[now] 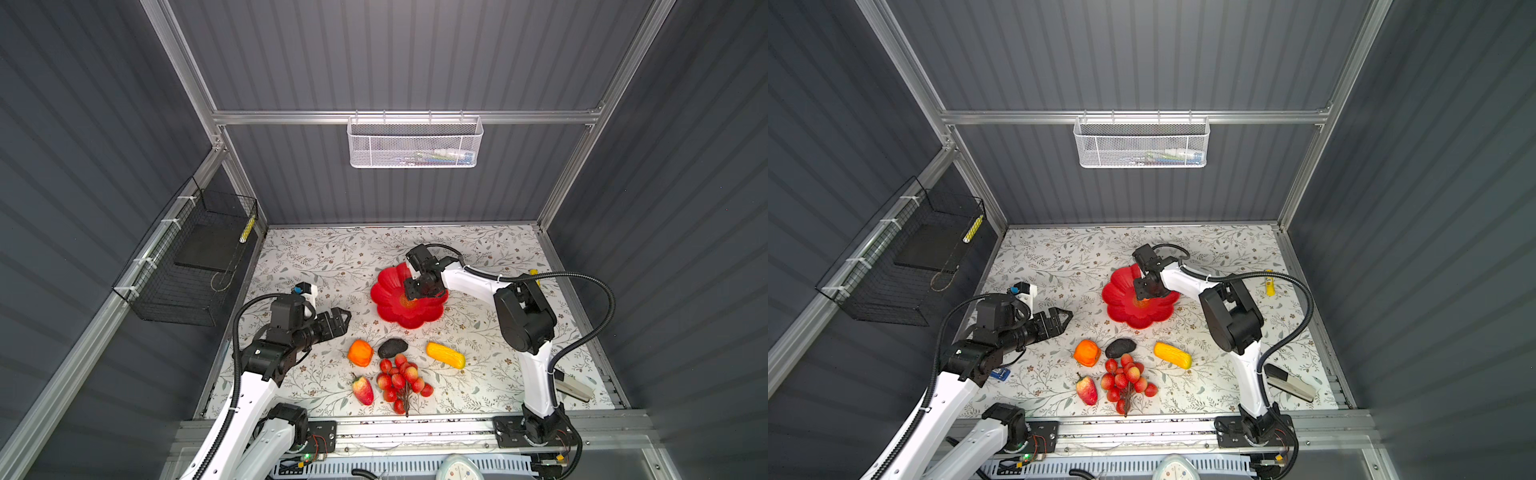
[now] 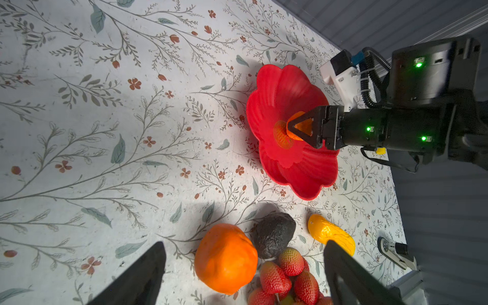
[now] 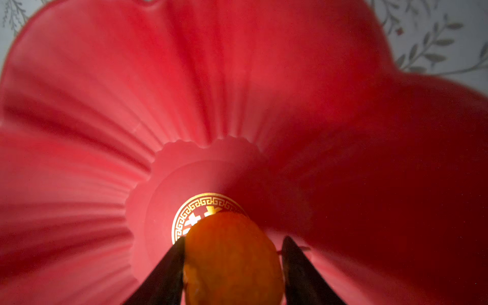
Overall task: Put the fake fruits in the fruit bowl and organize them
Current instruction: 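Carry the tangerine into the red bowl and release it with the right gripper, then grasp the pale strawberry with the left gripper while the right gripper withdraws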
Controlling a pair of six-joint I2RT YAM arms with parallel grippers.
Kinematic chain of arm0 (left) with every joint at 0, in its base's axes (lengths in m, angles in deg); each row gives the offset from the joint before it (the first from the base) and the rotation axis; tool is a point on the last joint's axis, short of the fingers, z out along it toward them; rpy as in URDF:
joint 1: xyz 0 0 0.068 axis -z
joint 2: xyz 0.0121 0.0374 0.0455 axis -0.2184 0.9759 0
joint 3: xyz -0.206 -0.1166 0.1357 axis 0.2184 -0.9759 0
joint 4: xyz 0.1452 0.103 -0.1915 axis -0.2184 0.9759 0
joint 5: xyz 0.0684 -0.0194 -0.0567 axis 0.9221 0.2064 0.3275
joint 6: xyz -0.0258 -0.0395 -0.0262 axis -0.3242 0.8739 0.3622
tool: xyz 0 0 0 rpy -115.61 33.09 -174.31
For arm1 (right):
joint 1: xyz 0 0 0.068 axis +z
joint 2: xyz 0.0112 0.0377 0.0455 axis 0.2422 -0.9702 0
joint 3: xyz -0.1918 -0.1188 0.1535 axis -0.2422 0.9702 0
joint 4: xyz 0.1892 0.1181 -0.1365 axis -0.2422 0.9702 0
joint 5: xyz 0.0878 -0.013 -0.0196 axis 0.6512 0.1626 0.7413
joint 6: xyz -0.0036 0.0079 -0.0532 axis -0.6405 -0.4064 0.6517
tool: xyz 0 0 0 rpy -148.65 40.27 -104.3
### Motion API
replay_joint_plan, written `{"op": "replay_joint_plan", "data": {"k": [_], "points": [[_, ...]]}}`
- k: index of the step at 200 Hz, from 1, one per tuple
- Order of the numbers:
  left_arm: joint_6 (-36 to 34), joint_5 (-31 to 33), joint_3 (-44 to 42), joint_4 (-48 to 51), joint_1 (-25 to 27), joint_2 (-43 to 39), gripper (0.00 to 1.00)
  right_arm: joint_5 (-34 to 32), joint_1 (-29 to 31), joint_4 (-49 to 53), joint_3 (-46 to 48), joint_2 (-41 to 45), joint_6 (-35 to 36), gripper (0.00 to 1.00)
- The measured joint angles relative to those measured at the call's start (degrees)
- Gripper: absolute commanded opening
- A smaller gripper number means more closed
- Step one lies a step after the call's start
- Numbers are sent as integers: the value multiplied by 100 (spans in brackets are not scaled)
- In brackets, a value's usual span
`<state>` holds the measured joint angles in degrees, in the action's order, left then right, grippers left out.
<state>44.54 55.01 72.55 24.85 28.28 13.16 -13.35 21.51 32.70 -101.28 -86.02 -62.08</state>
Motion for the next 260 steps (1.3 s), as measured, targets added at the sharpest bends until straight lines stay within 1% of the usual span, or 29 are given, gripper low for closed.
{"op": "replay_joint_plan", "data": {"k": [34,54,67,85,106,137,179,197,215,260], "points": [[-2,4,-11,-267,142,393,93,-17,-55,11,-46,85,-24,69],[-4,127,-9,-326,396,636,92,26,-162,-57,48,466,-87,74],[-2,358,15,-306,693,752,91,26,-245,-216,286,955,-131,77],[79,776,120,-216,1231,859,89,114,-393,-313,415,1591,-210,78],[256,1364,254,-94,1961,879,89,179,-529,-470,304,1891,-201,78],[605,2013,284,188,2911,723,87,363,-549,-485,223,1582,-168,78],[1305,2621,254,970,3864,424,86,472,-407,-365,343,914,-155,79],[1580,2765,136,1189,4151,278,86,431,-291,-289,326,743,-85,82],[1781,2811,-57,1239,4367,258,86,284,-146,-138,111,490,50,85],[2100,2833,-503,1047,4920,758,84,24,13,90,-210,9,234,89]]}}
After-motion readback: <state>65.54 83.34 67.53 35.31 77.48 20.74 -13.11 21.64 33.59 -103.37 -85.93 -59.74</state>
